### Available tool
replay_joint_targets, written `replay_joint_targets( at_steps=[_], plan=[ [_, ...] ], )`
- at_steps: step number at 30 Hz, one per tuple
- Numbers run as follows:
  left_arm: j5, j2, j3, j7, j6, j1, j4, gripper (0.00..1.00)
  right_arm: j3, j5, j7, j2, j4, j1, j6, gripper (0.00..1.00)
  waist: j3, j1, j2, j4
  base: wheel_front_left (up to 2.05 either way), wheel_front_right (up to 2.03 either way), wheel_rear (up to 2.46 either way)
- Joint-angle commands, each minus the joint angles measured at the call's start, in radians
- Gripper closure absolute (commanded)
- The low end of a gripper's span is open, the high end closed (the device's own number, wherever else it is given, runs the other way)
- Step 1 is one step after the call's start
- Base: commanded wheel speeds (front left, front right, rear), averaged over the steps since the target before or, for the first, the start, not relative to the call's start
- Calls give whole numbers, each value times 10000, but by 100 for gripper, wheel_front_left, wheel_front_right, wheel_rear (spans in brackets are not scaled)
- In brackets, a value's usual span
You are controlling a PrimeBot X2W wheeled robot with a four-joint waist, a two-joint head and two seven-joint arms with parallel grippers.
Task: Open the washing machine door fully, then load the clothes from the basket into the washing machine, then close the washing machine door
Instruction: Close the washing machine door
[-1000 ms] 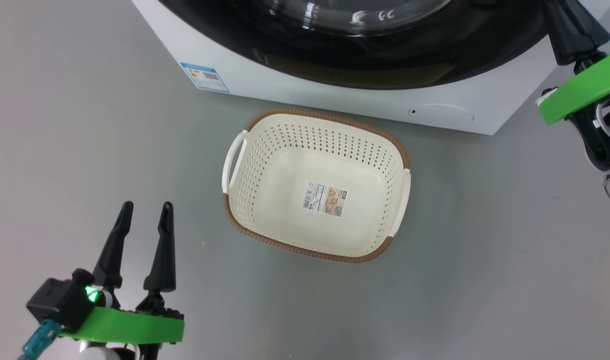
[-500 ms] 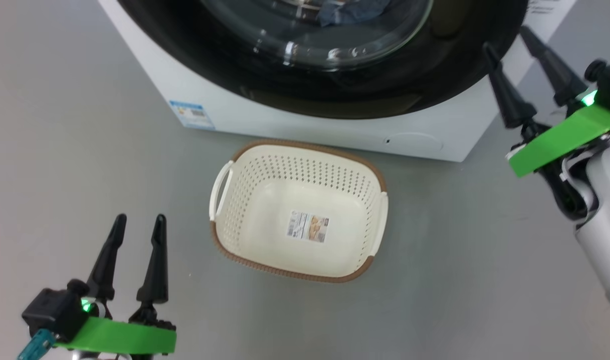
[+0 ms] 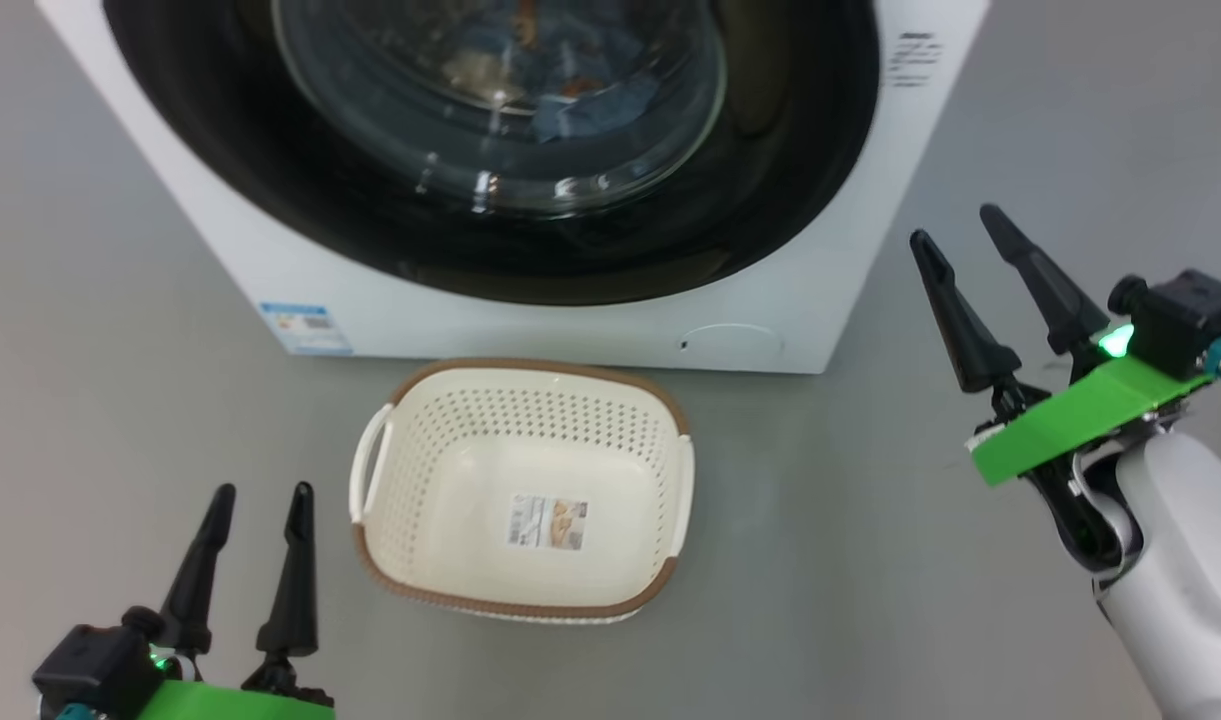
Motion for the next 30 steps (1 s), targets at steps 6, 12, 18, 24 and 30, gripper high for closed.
replay_joint_targets(
  at_steps=[6, 12, 18, 24, 30],
  plan=[
    [211, 234, 631, -93, -31, 144, -297, 0, -255, -289, -48, 271, -561, 1019, -25, 0, -730, 0, -1, -901, 0, 0, 0],
    [319, 174, 858, -93, -31, 361, -373, 0, -499, -512, -48, 503, -872, 1864, -25, 0, -996, 0, -1, -1303, 0, 0, 0],
    [351, 91, 1017, -93, -31, 497, -440, 0, -867, -678, -48, 813, -1048, 2604, -25, 0, -1118, 0, -1, -1560, 0, 0, 0],
    [257, 23, 1059, -93, -31, 593, -513, 0, -1293, -889, -48, 1056, -1171, 3220, -25, 0, -1258, 0, -1, -1647, 0, 0, 0],
    [77, 75, 953, -93, -31, 780, -468, 0, -1535, -1008, -48, 1126, -1183, 3688, -25, 0, -1491, 0, -1, -1658, 0, 0, 0]
  ],
)
